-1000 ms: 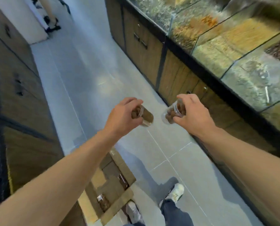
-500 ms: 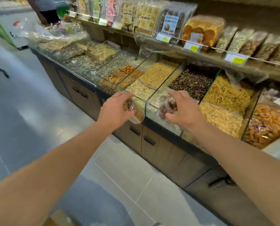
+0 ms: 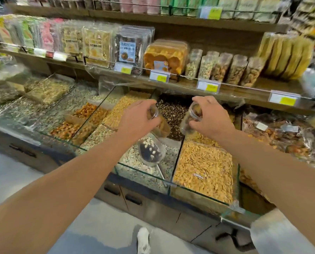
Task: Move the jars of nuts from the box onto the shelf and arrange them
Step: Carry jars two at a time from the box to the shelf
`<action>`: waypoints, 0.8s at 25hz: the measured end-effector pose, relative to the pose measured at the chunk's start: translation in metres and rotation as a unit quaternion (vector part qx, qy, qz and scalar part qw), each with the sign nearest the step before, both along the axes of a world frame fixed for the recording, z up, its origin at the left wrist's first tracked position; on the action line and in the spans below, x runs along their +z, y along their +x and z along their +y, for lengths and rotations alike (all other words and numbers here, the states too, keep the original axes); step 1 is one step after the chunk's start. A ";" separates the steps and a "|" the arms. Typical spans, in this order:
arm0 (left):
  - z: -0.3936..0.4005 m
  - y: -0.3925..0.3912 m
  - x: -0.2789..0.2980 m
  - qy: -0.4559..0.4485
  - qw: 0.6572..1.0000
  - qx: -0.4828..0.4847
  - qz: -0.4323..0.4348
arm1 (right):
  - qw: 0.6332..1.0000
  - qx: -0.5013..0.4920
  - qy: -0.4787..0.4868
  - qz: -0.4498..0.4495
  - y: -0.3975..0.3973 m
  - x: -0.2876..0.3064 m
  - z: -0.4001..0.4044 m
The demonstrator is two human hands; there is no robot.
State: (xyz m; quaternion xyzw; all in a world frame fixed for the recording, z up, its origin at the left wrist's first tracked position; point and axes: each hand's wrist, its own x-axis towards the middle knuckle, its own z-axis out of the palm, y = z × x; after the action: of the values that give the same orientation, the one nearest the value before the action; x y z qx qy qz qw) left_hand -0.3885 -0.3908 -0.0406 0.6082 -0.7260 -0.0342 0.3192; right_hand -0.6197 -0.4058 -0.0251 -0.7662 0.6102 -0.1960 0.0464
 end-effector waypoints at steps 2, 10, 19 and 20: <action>-0.050 -0.006 0.006 0.010 0.999 -0.038 -0.008 | 1.000 -0.024 -0.006 0.000 -0.006 0.006 -0.033; -0.190 -0.062 0.030 0.009 0.985 -0.175 -0.003 | 0.991 -0.132 -0.020 -0.015 -0.052 0.029 -0.120; -0.267 -0.167 0.044 -0.014 0.967 -0.254 -0.003 | 0.973 -0.218 -0.073 -0.003 -0.158 0.060 -0.180; -0.274 -0.182 0.046 -0.016 0.966 -0.259 0.000 | 0.971 -0.226 -0.079 -0.005 -0.173 0.063 -0.188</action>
State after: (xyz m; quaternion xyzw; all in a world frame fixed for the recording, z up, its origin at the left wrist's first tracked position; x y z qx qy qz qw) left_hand -0.5702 -0.6645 0.0054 0.3941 -0.8591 -0.1046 0.3093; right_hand -0.7931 -0.5938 0.0377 -0.6089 0.7496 -0.2533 -0.0569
